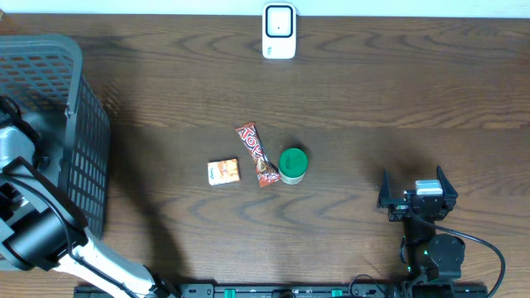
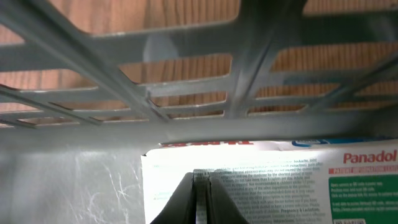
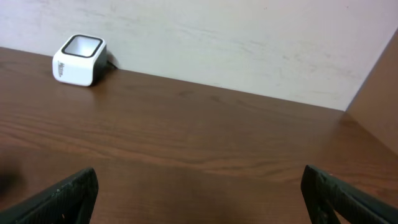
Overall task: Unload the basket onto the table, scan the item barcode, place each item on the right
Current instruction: 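Grasp the white Panadol box in the basket with the left gripper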
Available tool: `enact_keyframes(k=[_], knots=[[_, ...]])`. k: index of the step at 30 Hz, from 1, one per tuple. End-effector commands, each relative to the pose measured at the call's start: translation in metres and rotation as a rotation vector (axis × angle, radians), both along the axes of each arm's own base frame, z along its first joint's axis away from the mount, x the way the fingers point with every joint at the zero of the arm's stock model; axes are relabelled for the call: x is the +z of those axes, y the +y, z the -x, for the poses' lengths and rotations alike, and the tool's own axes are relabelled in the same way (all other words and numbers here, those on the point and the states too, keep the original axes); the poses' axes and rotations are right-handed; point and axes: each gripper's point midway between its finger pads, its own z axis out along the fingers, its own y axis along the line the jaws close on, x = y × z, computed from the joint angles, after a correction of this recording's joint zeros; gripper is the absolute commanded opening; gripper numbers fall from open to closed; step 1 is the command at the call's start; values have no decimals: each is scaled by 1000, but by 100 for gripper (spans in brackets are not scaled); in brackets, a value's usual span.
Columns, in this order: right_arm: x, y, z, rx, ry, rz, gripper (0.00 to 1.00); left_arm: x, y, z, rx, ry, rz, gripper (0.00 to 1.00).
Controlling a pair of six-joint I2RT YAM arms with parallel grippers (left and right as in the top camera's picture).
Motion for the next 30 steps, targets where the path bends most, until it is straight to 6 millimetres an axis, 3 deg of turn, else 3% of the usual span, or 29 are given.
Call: enact_keyframes(k=[1,8,16,18,21,24,30], knots=[[-1,3,0,14,4,11,99,-31,-38,-11,-84,-62,224,7],[-1,3,0,14,4,11,99,-37,-80,-30,-155,-186,447,7],[-1,3,0,14,4,11,99,-37,-107,-41,-199,-225,553,8],[-1,3,0,14,4,11,99,-34,-107,-44,-219,-230,542,15],[-1,3,0,14,4,11,99,-23,-101,-51,-273,-251,500,55],[-1,3,0,14,4,11,99,1,-94,-58,-358,-280,429,79],[-1,3,0,14,4,11,99,80,-80,-76,-570,-360,196,81]])
